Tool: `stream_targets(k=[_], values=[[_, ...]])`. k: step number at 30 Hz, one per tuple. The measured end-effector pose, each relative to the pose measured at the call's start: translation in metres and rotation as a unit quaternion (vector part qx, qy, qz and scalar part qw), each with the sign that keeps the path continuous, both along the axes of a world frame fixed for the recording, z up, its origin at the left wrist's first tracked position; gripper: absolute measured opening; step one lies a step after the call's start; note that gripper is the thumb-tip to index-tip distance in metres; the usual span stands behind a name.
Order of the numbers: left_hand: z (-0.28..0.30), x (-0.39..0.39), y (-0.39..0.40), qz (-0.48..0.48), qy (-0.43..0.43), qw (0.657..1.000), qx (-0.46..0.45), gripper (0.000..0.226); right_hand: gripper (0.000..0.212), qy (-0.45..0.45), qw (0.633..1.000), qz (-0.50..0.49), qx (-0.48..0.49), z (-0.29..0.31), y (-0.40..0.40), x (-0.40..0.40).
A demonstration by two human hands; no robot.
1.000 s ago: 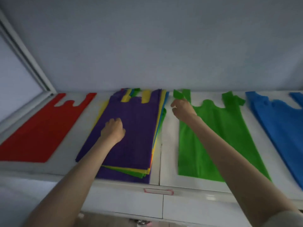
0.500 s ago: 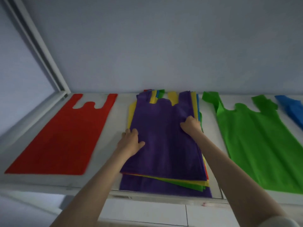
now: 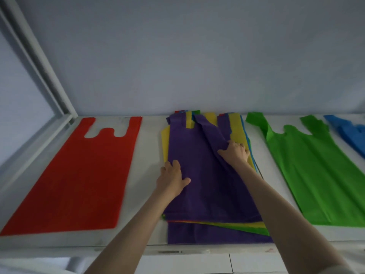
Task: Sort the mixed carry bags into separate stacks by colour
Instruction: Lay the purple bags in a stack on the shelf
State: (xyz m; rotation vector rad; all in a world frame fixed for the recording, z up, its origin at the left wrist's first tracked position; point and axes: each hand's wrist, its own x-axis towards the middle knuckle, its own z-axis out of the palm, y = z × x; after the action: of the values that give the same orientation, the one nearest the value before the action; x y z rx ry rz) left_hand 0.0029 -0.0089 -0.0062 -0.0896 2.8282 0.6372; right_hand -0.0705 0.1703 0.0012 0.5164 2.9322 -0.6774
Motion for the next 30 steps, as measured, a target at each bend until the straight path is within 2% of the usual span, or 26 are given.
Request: stream_targets(k=[6,10,13,16,19,22,26,30], values=[[0.001,-0.002,-0.001,0.0,-0.01,1.0,0.006,0.06,0.056,0.039,0.996,0.034,-0.077,-0.002,-0.001,-0.002],[0.003,-0.004,0.0,0.004,-0.023,1.0,0.006,0.062,0.073,0.035,0.977,-0.06,-0.204,0.002,0.001,-0.009],[0.005,-0.005,0.001,0.032,-0.014,0.999,0.018,0.058,0.083,-0.023,0.978,-0.078,-0.19,0.003,0.007,-0.015],[0.007,-0.005,0.003,0.085,0.02,0.996,0.023,0.057,0.077,-0.053,0.987,-0.061,-0.142,0.002,0.017,-0.02],[0.006,-0.008,0.003,0.117,0.012,0.993,0.028,0.058,0.073,-0.088,0.986,-0.044,-0.132,0.005,0.024,-0.025],[0.006,-0.01,0.004,0.133,-0.001,0.99,0.044,0.055,0.07,-0.079,0.975,-0.048,-0.202,0.007,0.028,-0.029],[0.008,-0.011,0.008,0.12,-0.002,0.992,0.048,0.052,0.055,-0.025,0.935,-0.114,-0.336,0.007,0.033,-0.026],[0.01,-0.01,0.011,0.12,-0.011,0.99,0.066,0.054,0.051,-0.021,0.914,-0.128,-0.385,0.004,0.038,-0.024]])
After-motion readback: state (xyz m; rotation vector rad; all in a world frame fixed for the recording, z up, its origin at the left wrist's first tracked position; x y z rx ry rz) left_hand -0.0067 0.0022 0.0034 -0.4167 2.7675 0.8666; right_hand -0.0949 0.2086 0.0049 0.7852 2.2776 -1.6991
